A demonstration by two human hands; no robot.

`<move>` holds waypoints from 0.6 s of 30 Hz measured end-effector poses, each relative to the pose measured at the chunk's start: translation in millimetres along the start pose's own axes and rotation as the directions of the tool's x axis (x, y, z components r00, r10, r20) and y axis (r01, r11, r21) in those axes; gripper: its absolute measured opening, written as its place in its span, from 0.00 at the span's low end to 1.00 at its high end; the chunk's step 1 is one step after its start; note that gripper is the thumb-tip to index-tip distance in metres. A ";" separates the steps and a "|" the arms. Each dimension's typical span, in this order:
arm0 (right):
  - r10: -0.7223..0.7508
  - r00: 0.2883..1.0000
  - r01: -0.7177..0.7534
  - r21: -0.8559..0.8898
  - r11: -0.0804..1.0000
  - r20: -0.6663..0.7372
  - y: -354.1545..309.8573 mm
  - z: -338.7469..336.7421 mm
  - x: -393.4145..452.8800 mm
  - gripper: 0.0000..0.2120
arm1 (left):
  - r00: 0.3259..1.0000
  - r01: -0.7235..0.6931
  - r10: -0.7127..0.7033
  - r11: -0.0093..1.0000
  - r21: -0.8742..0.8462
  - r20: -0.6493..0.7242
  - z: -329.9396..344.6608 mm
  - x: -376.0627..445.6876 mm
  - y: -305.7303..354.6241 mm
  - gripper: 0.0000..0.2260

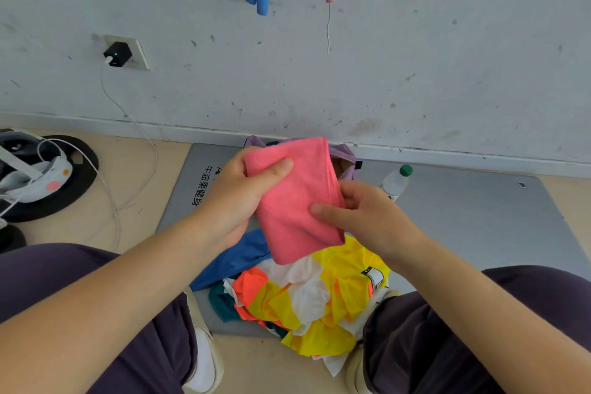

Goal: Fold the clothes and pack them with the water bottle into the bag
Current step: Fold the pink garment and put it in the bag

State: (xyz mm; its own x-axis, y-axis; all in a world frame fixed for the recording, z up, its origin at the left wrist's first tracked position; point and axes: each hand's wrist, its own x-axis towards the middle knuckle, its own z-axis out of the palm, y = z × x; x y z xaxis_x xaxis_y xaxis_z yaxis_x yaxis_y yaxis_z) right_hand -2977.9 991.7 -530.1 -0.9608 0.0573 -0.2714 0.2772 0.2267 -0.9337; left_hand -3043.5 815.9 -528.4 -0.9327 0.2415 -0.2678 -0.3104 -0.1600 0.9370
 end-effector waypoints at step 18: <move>0.000 0.996 0.020 0.237 0.971 -0.086 -6.2 -8.4 2.3 0.17 | 0.994 -0.110 0.112 0.924 0.367 0.018 -1.4 -2.2 4.0 0.15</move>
State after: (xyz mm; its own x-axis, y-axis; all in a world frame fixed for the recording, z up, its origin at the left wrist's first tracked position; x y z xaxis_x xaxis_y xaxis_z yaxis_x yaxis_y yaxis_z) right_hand -2981.9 998.6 -523.0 -0.9579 0.1404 -0.2503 0.2516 -0.0090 -0.9678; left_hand -3042.9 813.5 -524.4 -0.9581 0.2394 -0.1575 -0.1165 0.1769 0.9773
